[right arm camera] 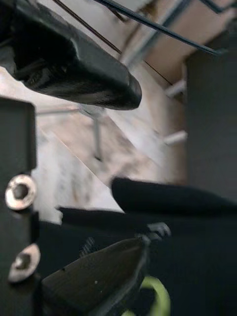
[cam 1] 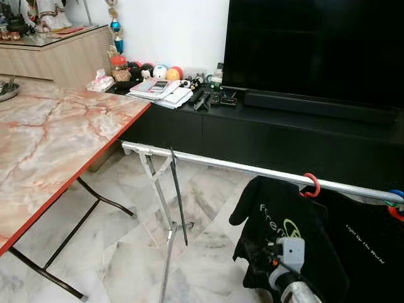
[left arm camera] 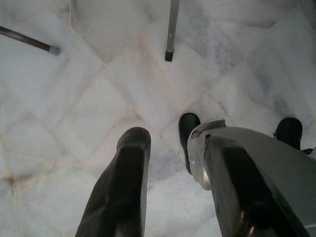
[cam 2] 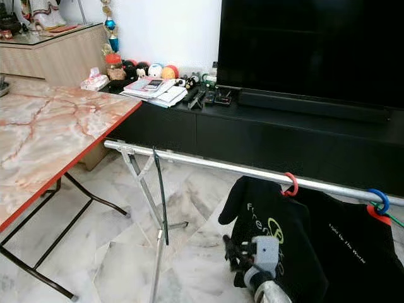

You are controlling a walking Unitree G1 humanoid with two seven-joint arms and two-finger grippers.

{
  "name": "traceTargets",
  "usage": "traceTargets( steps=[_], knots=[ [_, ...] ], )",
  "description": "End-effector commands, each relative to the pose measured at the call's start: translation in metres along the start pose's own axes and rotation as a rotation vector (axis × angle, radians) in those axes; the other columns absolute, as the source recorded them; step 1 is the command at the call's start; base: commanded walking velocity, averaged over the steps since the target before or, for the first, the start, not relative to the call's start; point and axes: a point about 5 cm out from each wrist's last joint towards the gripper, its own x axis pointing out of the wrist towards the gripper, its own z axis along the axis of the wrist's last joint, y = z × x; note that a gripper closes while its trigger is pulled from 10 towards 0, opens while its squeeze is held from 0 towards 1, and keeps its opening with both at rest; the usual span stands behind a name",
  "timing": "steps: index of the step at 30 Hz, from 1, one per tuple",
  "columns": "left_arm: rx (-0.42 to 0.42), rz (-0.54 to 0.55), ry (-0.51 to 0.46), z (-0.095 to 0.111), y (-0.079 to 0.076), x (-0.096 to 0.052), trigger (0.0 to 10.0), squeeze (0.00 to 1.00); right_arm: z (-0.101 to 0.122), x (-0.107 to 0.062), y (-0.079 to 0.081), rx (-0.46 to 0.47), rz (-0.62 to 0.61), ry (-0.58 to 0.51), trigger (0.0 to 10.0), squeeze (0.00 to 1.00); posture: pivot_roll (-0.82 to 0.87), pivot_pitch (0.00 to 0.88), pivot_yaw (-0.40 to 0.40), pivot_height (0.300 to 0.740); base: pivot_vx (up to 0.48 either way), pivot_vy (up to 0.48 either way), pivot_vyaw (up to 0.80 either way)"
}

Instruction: Hang hanger

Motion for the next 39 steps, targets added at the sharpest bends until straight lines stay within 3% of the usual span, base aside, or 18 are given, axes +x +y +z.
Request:
traceTargets(
  steps=[1,8,14,18,19,21,32,39],
  knots=[
    [0.008,-0.010,0.019,-0.004,-0.003,0.000,10.0,0.00,0.017,0.001,-0.008,-0.019,-0.053,-0.098,10.0,0.00,0.10,0.000,-0.018,0.740,0.000,0.000,0.00],
    [0.013,-0.008,0.018,-0.003,-0.001,0.000,10.0,0.00,0.056,-0.011,-0.008,-0.107,-0.055,-0.302,10.0,0.00,0.08,0.000,-0.010,0.740,0.000,0.000,0.00],
    [0.017,-0.012,0.018,-0.003,-0.001,0.000,10.0,0.00,0.068,-0.024,-0.017,-0.133,-0.124,-0.323,10.0,0.00,0.08,0.007,-0.007,0.740,0.000,0.000,0.00],
    [0.023,-0.016,0.017,-0.002,-0.001,0.000,10.0,0.00,0.065,-0.028,-0.030,-0.173,-0.205,-0.231,10.0,0.00,0.07,0.008,-0.006,0.740,0.000,0.000,0.00],
    [0.026,-0.018,0.017,-0.001,-0.002,0.000,10.0,0.00,0.060,-0.026,-0.038,-0.195,-0.229,-0.151,10.0,0.00,0.08,0.009,-0.006,0.740,0.000,0.000,0.00],
    [0.028,-0.018,0.016,-0.001,-0.002,0.000,10.0,0.00,0.061,-0.025,-0.040,-0.168,-0.228,-0.153,10.0,0.00,0.08,0.009,-0.006,0.740,0.000,0.000,0.00],
    [0.033,-0.025,0.015,0.002,-0.007,0.001,10.0,0.00,0.069,0.001,-0.065,-0.168,-0.123,0.103,10.0,0.00,0.09,0.016,-0.002,0.740,0.000,0.000,0.00],
    [0.033,-0.026,0.018,0.002,-0.007,0.001,10.0,0.00,0.074,0.017,-0.068,-0.190,0.011,0.257,10.0,0.00,0.10,0.017,-0.002,0.740,0.000,0.000,0.00]
  ],
)
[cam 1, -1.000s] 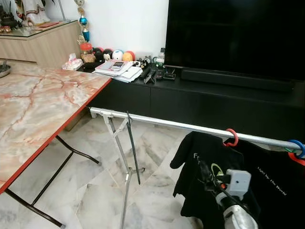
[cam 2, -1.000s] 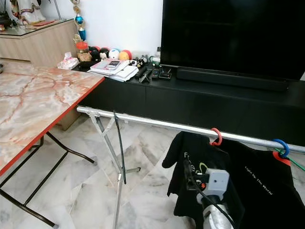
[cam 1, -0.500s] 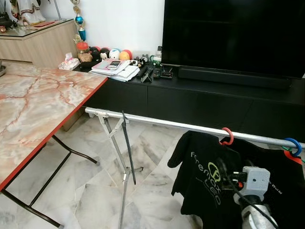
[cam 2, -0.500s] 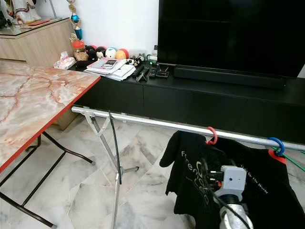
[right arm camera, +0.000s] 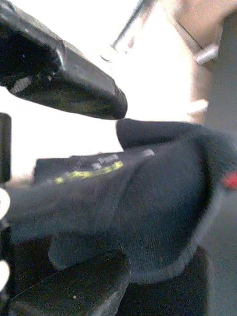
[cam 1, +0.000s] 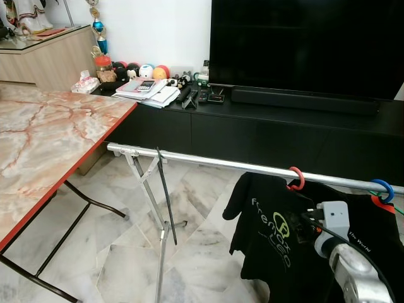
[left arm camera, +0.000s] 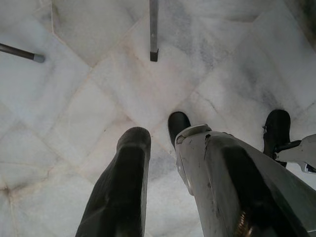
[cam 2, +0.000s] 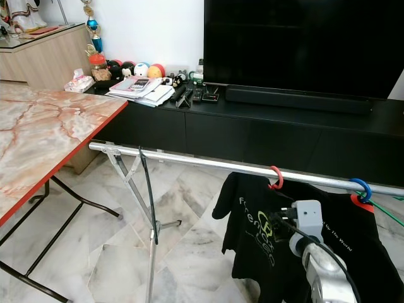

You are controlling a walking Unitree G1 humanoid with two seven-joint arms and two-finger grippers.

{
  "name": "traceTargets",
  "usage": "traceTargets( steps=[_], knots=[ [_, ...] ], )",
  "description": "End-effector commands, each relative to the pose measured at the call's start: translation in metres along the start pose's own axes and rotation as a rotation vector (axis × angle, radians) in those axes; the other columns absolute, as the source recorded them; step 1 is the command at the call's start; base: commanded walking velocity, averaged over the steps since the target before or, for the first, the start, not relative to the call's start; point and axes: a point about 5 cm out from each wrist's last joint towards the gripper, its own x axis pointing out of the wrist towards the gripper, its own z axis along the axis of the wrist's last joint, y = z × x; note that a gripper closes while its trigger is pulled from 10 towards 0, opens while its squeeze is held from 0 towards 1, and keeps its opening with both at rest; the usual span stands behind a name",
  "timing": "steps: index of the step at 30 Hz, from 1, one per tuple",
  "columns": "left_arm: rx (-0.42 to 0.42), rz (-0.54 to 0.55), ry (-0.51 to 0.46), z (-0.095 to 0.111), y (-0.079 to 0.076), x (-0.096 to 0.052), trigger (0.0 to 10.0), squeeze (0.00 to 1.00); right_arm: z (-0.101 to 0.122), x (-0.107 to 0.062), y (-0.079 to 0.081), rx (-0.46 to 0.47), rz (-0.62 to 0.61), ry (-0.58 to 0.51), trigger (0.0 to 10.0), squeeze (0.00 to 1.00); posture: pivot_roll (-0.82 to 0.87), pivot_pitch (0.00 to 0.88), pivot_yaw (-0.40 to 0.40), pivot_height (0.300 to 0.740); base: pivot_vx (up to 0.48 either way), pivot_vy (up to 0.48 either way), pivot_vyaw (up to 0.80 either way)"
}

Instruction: Hang hanger

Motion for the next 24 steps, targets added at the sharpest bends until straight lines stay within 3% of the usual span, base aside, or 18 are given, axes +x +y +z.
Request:
traceTargets(
  steps=[1,9,10,11,12,13,24],
  knots=[
    [0.021,0.004,0.019,-0.003,0.002,0.000,10.0,0.00,0.002,0.004,-0.001,-0.019,0.021,0.040,10.0,0.00,0.10,0.018,-0.002,0.740,0.000,0.000,0.00],
    [0.021,0.004,0.023,-0.003,0.002,0.000,10.0,0.00,0.017,0.018,-0.001,-0.032,0.026,0.059,10.0,0.00,0.11,0.014,-0.002,0.740,0.000,0.000,0.00],
    [0.021,0.003,0.024,-0.004,0.001,0.000,10.0,0.00,0.018,0.019,-0.001,-0.040,0.026,0.060,9.3,0.00,0.11,0.014,-0.003,0.740,0.000,0.000,0.00],
    [0.020,0.003,0.025,-0.004,0.001,0.000,10.0,0.00,0.021,0.021,0.000,-0.045,0.022,0.060,2.9,0.00,0.11,0.012,-0.004,0.740,0.000,0.000,0.00],
    [0.020,0.003,0.025,-0.004,0.001,0.000,10.0,0.00,0.021,0.021,0.000,-0.045,0.022,0.060,2.9,0.00,0.11,0.012,-0.004,0.740,0.000,0.000,0.00],
    [0.019,0.003,0.026,-0.004,0.000,0.000,10.0,0.00,0.022,0.022,0.001,-0.044,0.023,0.061,0.0,0.00,0.11,0.012,-0.005,0.740,0.000,0.000,0.00],
    [0.018,0.001,0.037,-0.008,-0.001,-0.001,10.0,0.00,0.024,0.027,0.005,-0.062,0.018,0.059,0.0,0.00,0.12,0.000,-0.010,0.740,0.000,0.000,0.00]
  ],
)
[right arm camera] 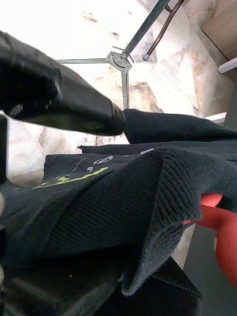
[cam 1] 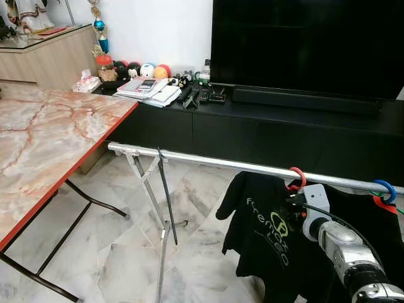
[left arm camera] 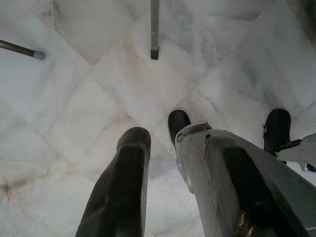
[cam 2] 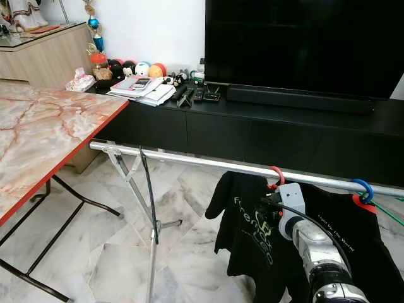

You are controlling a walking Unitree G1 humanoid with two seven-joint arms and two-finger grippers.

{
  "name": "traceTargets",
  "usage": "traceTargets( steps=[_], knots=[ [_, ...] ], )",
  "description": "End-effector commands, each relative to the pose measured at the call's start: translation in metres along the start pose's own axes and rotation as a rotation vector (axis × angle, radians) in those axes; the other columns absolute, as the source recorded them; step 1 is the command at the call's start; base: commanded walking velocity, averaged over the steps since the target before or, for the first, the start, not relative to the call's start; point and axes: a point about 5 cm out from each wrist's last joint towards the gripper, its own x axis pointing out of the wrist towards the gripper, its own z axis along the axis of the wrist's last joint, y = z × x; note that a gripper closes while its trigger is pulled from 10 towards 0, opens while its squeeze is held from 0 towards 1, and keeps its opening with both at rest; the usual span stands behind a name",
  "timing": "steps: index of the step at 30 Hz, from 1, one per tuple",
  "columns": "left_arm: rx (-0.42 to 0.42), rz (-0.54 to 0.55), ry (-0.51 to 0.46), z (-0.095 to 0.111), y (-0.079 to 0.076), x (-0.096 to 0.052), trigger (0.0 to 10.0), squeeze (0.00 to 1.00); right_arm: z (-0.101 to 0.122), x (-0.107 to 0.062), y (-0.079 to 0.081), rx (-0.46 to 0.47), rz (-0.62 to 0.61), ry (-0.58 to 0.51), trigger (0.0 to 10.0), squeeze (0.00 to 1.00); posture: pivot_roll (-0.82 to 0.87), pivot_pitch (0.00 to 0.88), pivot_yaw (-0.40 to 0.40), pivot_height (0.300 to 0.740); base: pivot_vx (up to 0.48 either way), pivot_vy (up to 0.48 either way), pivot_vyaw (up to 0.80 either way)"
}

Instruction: Hang hanger

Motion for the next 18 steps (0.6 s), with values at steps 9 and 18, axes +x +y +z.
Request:
traceTargets(
  steps=[9,18],
  knots=[
    [0.023,-0.015,0.033,-0.007,-0.014,0.000,10.0,0.00,0.003,0.003,0.003,-0.027,0.003,0.003,0.0,0.00,0.11,0.000,-0.014,0.740,0.000,0.000,0.00],
    [0.025,-0.038,0.033,-0.008,-0.033,0.000,10.0,0.00,0.000,0.004,0.005,-0.025,-0.005,0.015,0.0,0.00,0.12,0.000,-0.020,0.740,0.000,0.000,0.00]
  ],
)
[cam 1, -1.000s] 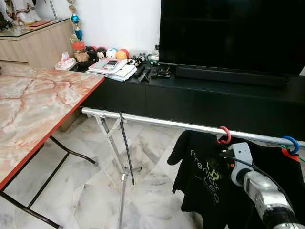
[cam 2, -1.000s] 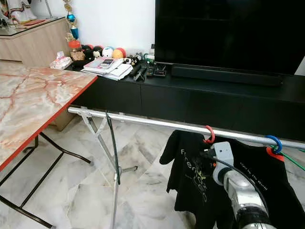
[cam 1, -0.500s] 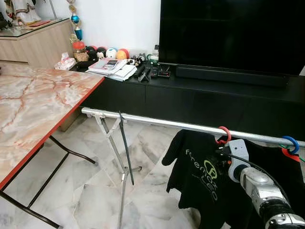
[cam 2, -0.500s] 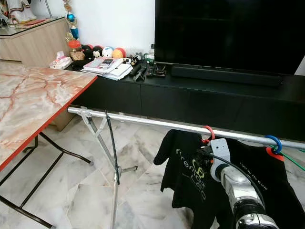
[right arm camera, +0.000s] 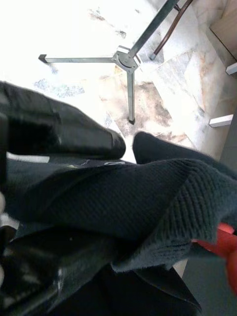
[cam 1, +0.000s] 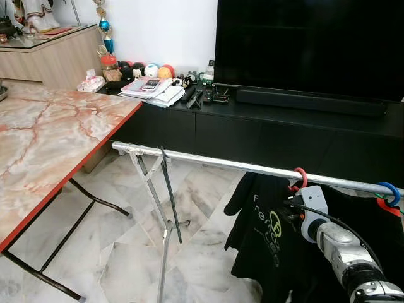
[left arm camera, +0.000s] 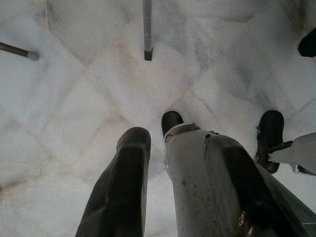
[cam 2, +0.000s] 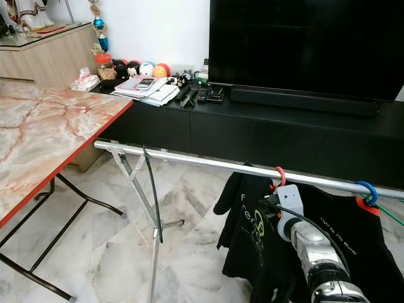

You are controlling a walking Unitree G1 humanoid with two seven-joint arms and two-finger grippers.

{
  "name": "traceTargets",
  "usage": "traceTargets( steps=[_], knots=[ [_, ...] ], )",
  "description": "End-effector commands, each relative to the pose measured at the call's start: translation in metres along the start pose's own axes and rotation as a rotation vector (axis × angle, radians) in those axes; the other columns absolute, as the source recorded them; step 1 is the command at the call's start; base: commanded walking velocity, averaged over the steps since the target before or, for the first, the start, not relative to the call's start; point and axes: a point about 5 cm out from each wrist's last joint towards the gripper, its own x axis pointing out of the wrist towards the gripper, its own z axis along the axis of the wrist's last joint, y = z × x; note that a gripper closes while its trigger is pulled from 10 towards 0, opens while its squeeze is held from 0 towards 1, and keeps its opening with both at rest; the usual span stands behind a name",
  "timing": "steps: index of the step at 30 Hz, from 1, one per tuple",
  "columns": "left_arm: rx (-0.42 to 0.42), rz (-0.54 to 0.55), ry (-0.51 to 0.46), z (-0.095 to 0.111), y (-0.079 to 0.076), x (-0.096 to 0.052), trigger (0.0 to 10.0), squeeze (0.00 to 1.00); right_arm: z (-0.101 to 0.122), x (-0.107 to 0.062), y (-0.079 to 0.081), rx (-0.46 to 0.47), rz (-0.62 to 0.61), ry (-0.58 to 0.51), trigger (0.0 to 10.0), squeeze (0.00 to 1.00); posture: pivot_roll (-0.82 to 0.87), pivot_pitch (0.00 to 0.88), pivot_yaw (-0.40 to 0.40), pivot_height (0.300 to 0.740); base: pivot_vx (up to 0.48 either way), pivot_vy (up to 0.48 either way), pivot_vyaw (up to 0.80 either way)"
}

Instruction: Hang hanger

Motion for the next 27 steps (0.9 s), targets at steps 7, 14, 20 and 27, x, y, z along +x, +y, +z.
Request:
traceTargets(
  steps=[7,14,20,27],
  knots=[
    [0.007,-0.009,0.044,-0.012,0.000,-0.002,10.0,0.00,0.000,0.003,0.006,0.019,-0.022,-0.010,0.0,0.00,0.12,0.000,-0.021,0.740,0.000,0.000,0.00],
    [-0.033,0.091,0.011,-0.014,0.042,-0.007,10.0,0.00,-0.012,0.003,0.016,0.094,-0.036,-0.060,0.0,0.00,0.12,0.000,-0.023,0.740,0.000,0.000,0.00],
    [-0.123,0.167,-0.038,-0.005,0.053,-0.007,10.0,0.00,-0.010,0.000,0.015,0.119,-0.048,-0.118,0.0,0.00,0.12,0.000,-0.027,0.740,0.000,0.000,0.00],
    [-0.140,0.175,-0.067,0.004,0.049,-0.005,10.0,0.00,0.001,-0.006,0.010,0.125,-0.102,-0.248,0.0,0.00,0.12,0.000,-0.030,0.740,0.000,0.000,0.00]
  ],
)
